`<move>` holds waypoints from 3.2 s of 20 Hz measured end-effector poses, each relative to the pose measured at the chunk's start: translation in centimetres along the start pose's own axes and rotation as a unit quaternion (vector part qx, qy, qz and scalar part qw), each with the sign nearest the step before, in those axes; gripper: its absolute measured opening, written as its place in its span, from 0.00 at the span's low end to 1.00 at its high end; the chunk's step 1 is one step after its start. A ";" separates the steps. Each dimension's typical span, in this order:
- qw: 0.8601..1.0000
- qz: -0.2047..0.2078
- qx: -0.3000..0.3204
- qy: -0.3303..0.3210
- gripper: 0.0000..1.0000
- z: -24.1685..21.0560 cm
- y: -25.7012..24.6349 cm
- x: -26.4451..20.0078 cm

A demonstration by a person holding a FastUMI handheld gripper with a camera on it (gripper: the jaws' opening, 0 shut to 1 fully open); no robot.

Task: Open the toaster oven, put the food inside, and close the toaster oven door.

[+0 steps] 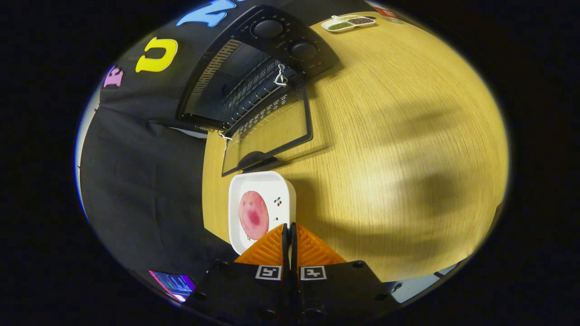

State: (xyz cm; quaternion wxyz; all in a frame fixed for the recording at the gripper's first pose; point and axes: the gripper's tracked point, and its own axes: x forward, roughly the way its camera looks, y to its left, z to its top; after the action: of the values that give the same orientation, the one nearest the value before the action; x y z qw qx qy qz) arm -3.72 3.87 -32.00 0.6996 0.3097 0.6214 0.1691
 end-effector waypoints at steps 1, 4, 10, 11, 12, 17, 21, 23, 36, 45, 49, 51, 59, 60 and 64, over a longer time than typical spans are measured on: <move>1.000 0.006 0.009 -0.014 0.01 0.5 0.6 -0.1; 0.997 0.019 0.040 -0.058 0.01 2.0 2.0 -0.2; 0.983 0.024 0.115 -0.144 0.01 5.2 3.4 1.1; 0.979 0.025 0.127 -0.156 0.02 5.7 3.7 1.4; 0.976 0.026 0.137 -0.168 0.02 6.2 3.9 1.7; 0.957 0.045 0.196 -0.211 0.02 8.6 5.8 2.9; 0.938 0.054 0.245 -0.240 0.01 10.3 6.9 4.4; 0.931 0.057 0.261 -0.250 0.01 11.0 7.5 5.1; 0.879 0.035 0.342 -0.330 0.02 17.0 9.6 9.3; 0.835 0.013 0.391 -0.385 0.02 20.2 8.3 10.0; 0.832 0.027 0.401 -0.383 0.04 20.6 9.0 10.6; 0.834 0.041 0.397 -0.381 0.09 20.8 9.7 11.0; 0.872 0.049 0.286 -0.394 0.98 18.3 11.2 7.3; 0.884 0.036 0.255 -0.390 0.97 17.6 11.3 7.1; 0.931 -0.026 0.111 -0.348 0.97 14.1 11.2 7.0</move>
State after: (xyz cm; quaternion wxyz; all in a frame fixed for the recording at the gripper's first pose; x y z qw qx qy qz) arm 12.87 13.49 -29.67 0.8373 0.4081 0.3619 -0.0376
